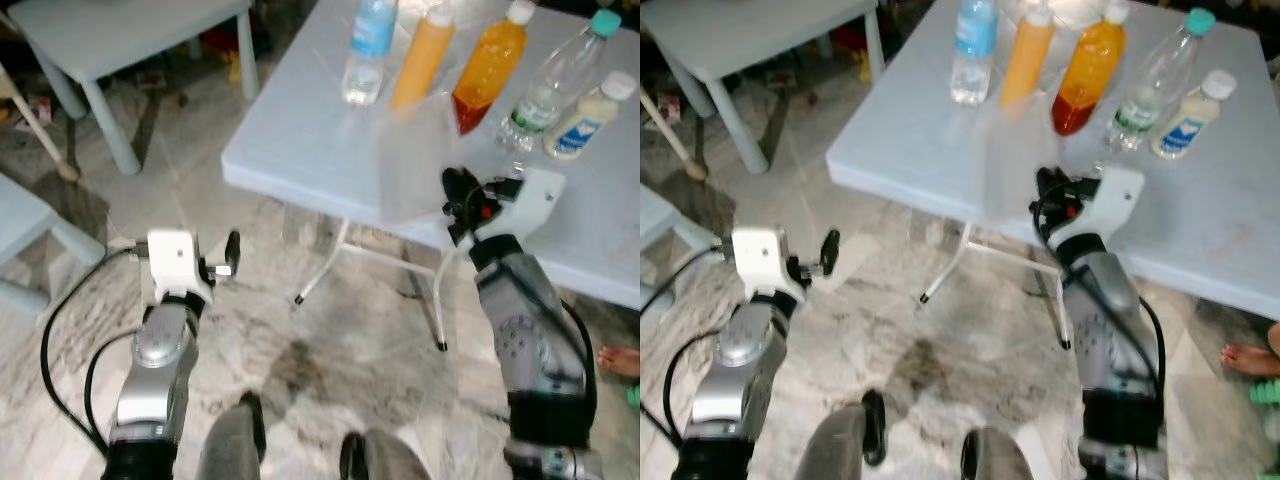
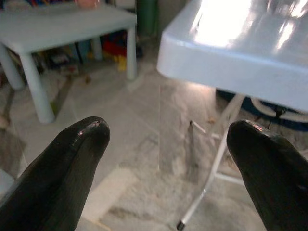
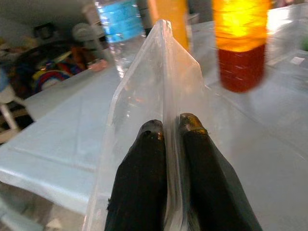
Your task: Restocking fridge
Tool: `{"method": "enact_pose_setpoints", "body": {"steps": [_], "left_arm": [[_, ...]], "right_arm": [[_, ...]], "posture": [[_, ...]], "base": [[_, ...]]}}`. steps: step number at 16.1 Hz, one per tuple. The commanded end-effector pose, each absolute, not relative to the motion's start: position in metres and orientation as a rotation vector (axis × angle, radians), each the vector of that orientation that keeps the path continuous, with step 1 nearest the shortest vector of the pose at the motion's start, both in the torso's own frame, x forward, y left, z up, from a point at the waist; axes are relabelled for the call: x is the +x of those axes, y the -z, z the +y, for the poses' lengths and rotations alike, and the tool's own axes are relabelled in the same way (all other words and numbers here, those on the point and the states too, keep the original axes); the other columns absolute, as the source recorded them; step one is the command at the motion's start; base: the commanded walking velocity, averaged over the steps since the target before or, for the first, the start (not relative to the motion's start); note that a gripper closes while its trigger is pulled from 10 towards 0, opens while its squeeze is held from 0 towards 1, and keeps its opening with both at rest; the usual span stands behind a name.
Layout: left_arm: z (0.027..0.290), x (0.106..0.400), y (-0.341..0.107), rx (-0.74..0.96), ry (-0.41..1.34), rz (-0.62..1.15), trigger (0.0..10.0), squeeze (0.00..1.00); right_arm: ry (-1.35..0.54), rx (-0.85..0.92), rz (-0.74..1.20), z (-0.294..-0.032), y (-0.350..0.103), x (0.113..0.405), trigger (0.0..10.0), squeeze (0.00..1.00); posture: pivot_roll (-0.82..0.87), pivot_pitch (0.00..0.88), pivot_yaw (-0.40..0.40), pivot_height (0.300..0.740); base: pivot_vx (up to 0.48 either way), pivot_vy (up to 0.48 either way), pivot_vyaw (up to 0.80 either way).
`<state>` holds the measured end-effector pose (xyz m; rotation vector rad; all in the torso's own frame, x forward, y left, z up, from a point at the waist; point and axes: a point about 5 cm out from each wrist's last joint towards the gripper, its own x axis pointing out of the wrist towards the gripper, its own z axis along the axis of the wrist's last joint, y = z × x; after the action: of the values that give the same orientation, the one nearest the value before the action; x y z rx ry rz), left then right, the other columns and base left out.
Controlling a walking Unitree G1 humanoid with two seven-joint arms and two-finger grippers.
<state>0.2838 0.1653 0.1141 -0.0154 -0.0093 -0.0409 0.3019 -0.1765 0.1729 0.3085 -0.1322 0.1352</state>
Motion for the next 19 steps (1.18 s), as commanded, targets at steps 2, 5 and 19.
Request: {"method": "enact_pose_setpoints", "body": {"steps": [2,5,19], "left_arm": [[0.169,0.284,-0.110,-0.006,0.038,0.001,10.0,0.00],[0.165,0.286,-0.110,-0.007,0.050,0.001,10.0,0.00],[0.156,0.286,-0.104,0.007,0.071,-0.008,10.0,0.00]], "right_arm": [[-0.085,0.257,-0.105,-0.180,-0.164,0.291,10.0,0.00],[-0.096,0.245,-0.105,-0.174,-0.163,0.287,10.0,0.00],[-0.191,0.187,-0.139,-0.153,-0.161,0.289,10.0,0.00]], "posture": [[-0.02,0.118,-0.035,0.740],[-0.02,0.124,-0.037,0.740],[0.00,0.113,-0.050,0.740]], "base": [[-0.371,0.000,0.00],[-0.389,0.000,0.00],[-0.070,-0.127,0.48]]}}
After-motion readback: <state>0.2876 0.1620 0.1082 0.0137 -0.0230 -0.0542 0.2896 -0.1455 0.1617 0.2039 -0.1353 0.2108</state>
